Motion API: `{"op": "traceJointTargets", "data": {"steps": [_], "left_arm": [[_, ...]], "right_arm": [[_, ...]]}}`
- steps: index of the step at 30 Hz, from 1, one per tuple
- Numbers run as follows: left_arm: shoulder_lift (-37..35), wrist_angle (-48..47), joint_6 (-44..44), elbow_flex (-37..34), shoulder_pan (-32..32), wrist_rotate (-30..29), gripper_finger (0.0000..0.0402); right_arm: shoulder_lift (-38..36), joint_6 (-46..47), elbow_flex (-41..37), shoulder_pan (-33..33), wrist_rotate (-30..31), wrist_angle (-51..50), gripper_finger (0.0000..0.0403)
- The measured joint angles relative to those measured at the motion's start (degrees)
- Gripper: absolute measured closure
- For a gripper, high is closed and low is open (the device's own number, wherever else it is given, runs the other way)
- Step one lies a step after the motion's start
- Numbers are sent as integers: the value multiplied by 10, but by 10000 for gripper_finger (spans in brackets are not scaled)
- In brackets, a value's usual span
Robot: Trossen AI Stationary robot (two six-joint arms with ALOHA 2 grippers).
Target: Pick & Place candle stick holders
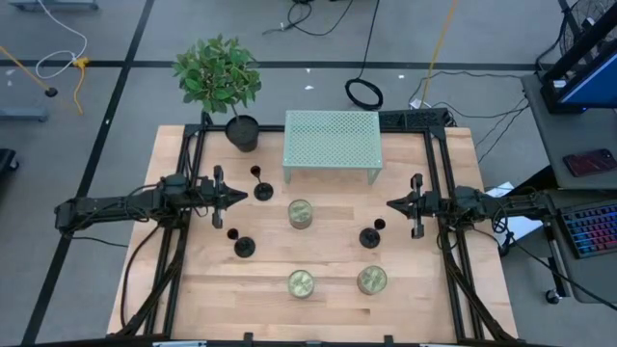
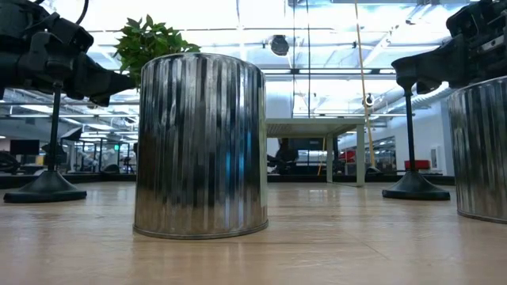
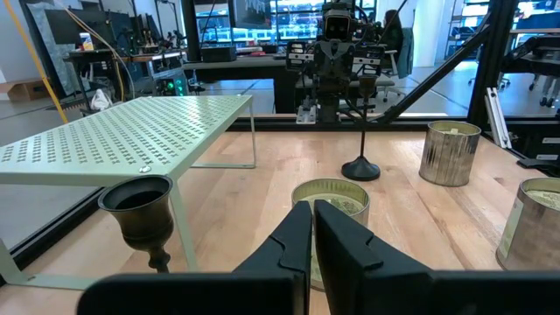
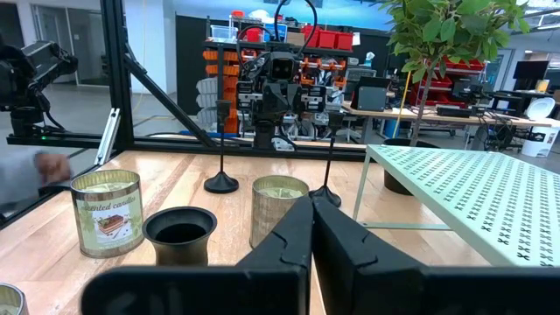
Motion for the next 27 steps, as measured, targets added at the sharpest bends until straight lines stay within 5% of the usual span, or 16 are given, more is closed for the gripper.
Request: {"op": "traceJointTargets", "data": {"steps": [9,16,22,27], "left_arm": [[0,0,0,0,0,0,378],[0,22,3,0,0,0,378],[0,87,80,0,0,-39,378],[0,95,78,0,0,-83,378]], "right_arm": [[0,-24,0,0,0,14,403],[0,59,0,0,0,48,403],[0,-59,0,0,27,83,403],[2,-46,0,0,46,100,403]]}}
